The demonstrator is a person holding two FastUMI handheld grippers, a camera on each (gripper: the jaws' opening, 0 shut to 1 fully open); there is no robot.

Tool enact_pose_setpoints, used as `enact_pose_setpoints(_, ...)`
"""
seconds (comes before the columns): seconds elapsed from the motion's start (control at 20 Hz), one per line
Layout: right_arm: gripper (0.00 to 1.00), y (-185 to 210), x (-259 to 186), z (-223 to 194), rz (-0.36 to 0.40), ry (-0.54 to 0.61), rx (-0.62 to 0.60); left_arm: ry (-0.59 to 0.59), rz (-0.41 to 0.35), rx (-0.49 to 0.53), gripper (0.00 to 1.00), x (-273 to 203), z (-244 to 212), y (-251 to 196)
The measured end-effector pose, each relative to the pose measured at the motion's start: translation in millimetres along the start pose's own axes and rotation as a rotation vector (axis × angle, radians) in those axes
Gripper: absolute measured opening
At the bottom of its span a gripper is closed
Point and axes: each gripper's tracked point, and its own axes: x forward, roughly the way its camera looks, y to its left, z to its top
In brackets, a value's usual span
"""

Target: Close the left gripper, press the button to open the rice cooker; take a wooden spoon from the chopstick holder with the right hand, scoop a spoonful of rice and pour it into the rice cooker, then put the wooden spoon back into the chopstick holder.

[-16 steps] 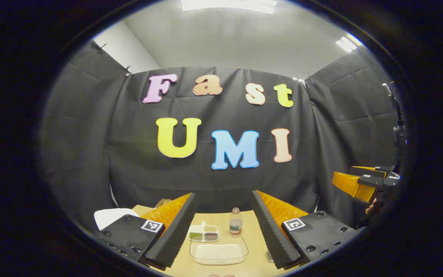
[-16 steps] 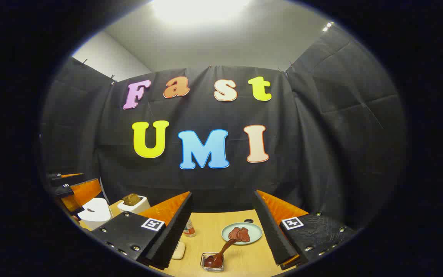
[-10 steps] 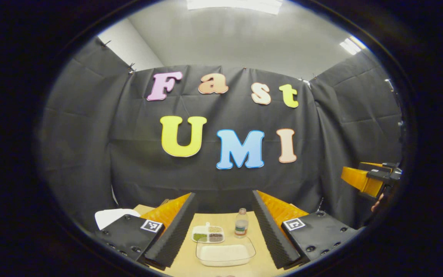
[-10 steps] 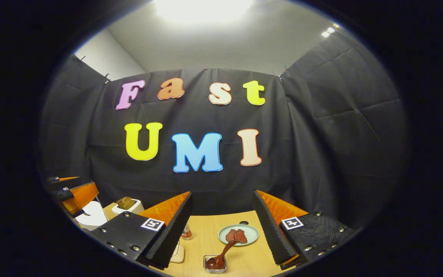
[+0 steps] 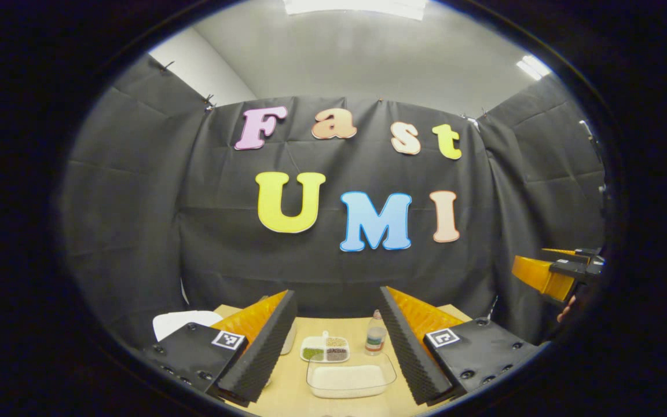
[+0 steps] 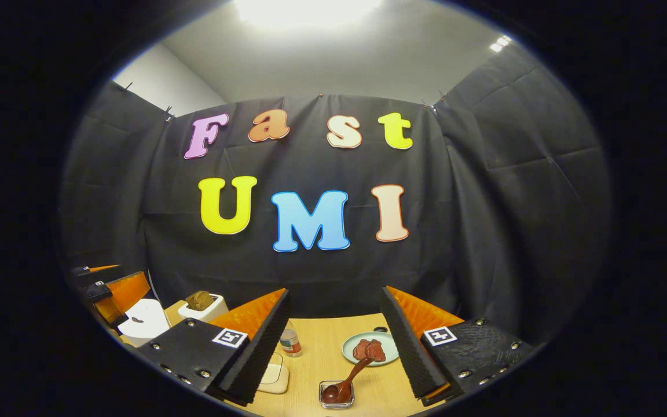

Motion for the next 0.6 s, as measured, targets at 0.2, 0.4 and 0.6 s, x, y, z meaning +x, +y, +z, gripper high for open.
enact_pose_setpoints(0.2, 0.95, 3.6, 2.7, -2.7, 0.007, 0.008, -0.005, 0.024, -0.003, -0.006, 0.98, 3.3, -15.7, 8.8)
enact_pose_setpoints(0.4, 0.95, 14.4, 2.3, -1.7, 0.024, -0.005, -0.008, 0.074, 0.002, 0.011, 0.83, 7.7, -39.4, 27.3)
enact_pose_setpoints(0.6, 0.95, 34.1, 1.8, -23.3, 0.082, 0.054, -0.009, 0.228, 0.006, -0.007, 0.24, 9.4, -82.0, 48.4)
